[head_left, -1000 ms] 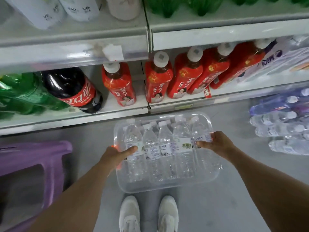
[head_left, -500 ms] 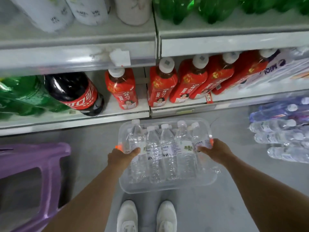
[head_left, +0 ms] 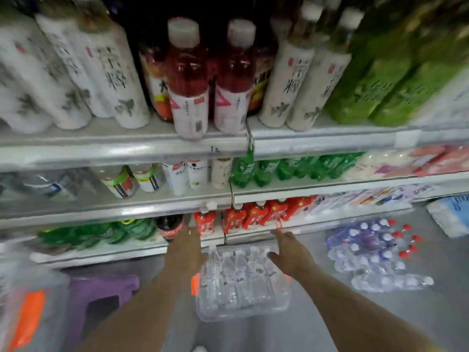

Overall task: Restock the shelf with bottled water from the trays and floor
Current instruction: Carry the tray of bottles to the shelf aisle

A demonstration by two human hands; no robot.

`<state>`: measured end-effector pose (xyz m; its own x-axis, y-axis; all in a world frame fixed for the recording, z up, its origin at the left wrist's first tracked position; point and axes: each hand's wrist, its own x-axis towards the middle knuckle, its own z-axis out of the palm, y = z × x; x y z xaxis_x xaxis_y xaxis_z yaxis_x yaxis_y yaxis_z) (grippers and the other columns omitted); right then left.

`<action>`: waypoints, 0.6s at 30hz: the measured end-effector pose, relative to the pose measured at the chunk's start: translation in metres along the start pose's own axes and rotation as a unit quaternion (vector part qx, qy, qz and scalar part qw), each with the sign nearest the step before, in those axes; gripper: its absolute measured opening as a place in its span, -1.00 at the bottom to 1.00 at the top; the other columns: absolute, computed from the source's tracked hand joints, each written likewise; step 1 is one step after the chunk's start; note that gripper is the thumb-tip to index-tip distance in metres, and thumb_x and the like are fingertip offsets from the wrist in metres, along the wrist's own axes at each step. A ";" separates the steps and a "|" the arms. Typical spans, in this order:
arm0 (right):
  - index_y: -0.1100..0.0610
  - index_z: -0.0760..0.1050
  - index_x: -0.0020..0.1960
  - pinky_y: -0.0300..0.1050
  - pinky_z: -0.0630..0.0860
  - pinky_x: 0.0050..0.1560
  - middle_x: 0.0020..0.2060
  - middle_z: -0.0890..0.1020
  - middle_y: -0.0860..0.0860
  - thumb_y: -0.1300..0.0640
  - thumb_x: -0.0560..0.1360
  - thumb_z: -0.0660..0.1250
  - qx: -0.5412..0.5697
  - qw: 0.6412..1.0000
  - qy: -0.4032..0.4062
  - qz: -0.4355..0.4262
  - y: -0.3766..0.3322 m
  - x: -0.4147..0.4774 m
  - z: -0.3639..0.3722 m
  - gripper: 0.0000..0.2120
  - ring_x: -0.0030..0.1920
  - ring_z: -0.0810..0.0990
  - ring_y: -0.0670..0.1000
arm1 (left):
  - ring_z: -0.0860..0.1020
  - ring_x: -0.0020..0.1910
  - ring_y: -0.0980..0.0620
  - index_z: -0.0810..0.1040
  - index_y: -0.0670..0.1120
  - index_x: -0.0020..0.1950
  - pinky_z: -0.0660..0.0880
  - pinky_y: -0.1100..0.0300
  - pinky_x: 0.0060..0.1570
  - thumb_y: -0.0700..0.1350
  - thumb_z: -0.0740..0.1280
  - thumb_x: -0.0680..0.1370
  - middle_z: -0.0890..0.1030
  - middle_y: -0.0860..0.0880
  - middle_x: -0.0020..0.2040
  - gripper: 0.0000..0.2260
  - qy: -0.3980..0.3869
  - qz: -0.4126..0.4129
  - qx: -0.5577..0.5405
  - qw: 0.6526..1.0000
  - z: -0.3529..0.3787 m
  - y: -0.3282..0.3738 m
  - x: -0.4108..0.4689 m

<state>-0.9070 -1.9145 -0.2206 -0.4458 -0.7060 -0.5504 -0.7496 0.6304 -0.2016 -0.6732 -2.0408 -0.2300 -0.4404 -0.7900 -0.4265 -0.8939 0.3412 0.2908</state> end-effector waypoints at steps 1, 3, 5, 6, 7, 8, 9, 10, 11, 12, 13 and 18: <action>0.06 0.21 0.57 0.01 0.48 0.28 0.39 0.42 0.15 0.02 0.60 0.35 0.002 1.000 0.017 -0.018 -0.015 -0.021 -0.023 -0.39 0.36 0.50 0.18 | 0.32 0.44 -0.12 0.18 -0.06 0.55 0.39 0.03 0.29 0.11 0.40 0.52 0.30 -0.11 0.46 -0.30 0.025 0.022 0.002 0.999 -0.029 0.006 -0.018; 0.06 0.22 0.56 0.01 0.49 0.23 0.38 0.42 0.15 0.01 0.60 0.35 -0.002 0.997 0.058 -0.051 -0.045 -0.064 -0.070 -0.40 0.35 0.49 0.20 | 0.34 0.41 -0.12 0.25 -0.05 0.51 0.41 0.02 0.23 0.07 0.41 0.52 0.32 -0.10 0.43 -0.36 0.057 0.044 -0.009 0.997 -0.089 0.019 -0.055; 0.04 0.21 0.58 0.01 0.49 0.19 0.41 0.39 0.15 -0.01 0.61 0.35 -0.001 0.992 0.101 -0.082 -0.074 -0.111 -0.114 -0.39 0.33 0.51 0.20 | 0.30 0.44 -0.15 0.25 -0.06 0.52 0.39 0.01 0.31 0.02 0.43 0.51 0.28 -0.12 0.47 -0.35 0.094 0.072 -0.016 0.993 -0.143 0.030 -0.093; 0.04 0.20 0.59 0.01 0.50 0.19 0.44 0.37 0.16 -0.02 0.61 0.34 0.004 0.988 0.120 -0.098 -0.087 -0.134 -0.134 -0.39 0.33 0.51 0.21 | 0.29 0.45 -0.16 0.25 -0.06 0.53 0.38 0.00 0.33 0.01 0.44 0.51 0.27 -0.13 0.49 -0.34 0.117 0.084 -0.019 0.989 -0.169 0.036 -0.114; 0.03 0.20 0.59 0.03 0.51 0.18 0.46 0.35 0.16 -0.03 0.62 0.34 0.010 0.984 0.138 -0.114 -0.099 -0.157 -0.152 -0.38 0.33 0.52 0.21 | 0.31 0.44 -0.17 0.27 -0.06 0.53 0.38 0.00 0.33 0.01 0.45 0.51 0.27 -0.14 0.49 -0.35 0.143 0.093 -0.024 0.985 -0.192 0.041 -0.135; 0.02 0.19 0.60 0.04 0.52 0.16 0.48 0.33 0.16 -0.04 0.62 0.33 0.017 0.980 0.153 -0.126 -0.109 -0.179 -0.169 -0.38 0.30 0.53 0.21 | 0.33 0.43 -0.17 0.29 -0.06 0.52 0.39 0.00 0.33 0.02 0.46 0.51 0.28 -0.13 0.48 -0.36 0.164 0.094 -0.029 0.982 -0.214 0.046 -0.157; 0.00 0.19 0.60 0.04 0.54 0.13 0.49 0.32 0.16 -0.05 0.61 0.33 0.025 0.975 0.171 -0.139 -0.120 -0.202 -0.184 -0.38 0.26 0.56 0.20 | 0.34 0.41 -0.16 0.33 -0.06 0.49 0.40 -0.01 0.32 0.03 0.47 0.50 0.29 -0.13 0.47 -0.38 0.187 0.093 -0.031 0.977 -0.235 0.050 -0.180; -0.01 0.20 0.59 0.04 0.55 0.11 0.49 0.32 0.16 -0.06 0.61 0.33 0.036 0.969 0.190 -0.154 -0.129 -0.228 -0.197 -0.38 0.21 0.58 0.18 | 0.35 0.39 -0.16 0.36 -0.07 0.45 0.40 -0.01 0.31 0.05 0.47 0.50 0.32 -0.14 0.44 -0.41 0.207 0.089 -0.028 0.974 -0.252 0.054 -0.207; -0.02 0.21 0.58 0.03 0.55 0.12 0.48 0.34 0.15 -0.06 0.60 0.34 0.049 0.960 0.212 -0.174 -0.137 -0.254 -0.207 -0.39 0.20 0.58 0.16 | 0.36 0.36 -0.16 0.39 -0.07 0.41 0.41 -0.01 0.29 0.08 0.47 0.49 0.35 -0.14 0.40 -0.43 0.234 0.086 -0.026 0.968 -0.266 0.056 -0.233; -0.02 0.22 0.58 0.04 0.53 0.16 0.47 0.36 0.13 -0.07 0.60 0.35 0.058 0.950 0.234 -0.196 -0.144 -0.280 -0.217 -0.39 0.24 0.55 0.16 | 0.37 0.34 -0.16 0.40 -0.08 0.38 0.42 -0.01 0.27 0.11 0.46 0.49 0.37 -0.14 0.37 -0.45 0.261 0.082 -0.025 0.962 -0.280 0.059 -0.259; -0.03 0.23 0.57 0.04 0.50 0.22 0.45 0.38 0.12 -0.09 0.60 0.35 0.063 0.940 0.255 -0.218 -0.149 -0.308 -0.224 -0.40 0.30 0.51 0.15 | 0.37 0.33 -0.15 0.40 -0.08 0.38 0.42 -0.01 0.27 0.12 0.44 0.50 0.38 -0.13 0.35 -0.45 0.285 0.084 -0.024 0.955 -0.290 0.060 -0.287; -0.06 0.28 0.54 0.00 0.41 0.35 0.45 0.41 0.03 -0.20 0.58 0.33 0.078 0.902 0.301 -0.300 -0.155 -0.430 -0.228 -0.40 0.43 0.39 0.06 | 0.36 0.38 -0.14 0.38 -0.05 0.44 0.41 -0.04 0.30 0.15 0.38 0.54 0.36 -0.10 0.39 -0.45 0.358 0.090 -0.068 0.927 -0.309 0.058 -0.417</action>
<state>-0.7102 -1.7823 0.2320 -0.2031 -0.9525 0.2268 -0.8873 0.0811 -0.4540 -0.5153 -1.8491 0.2292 -0.3692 -0.8785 0.3030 -0.7709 0.4717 0.4281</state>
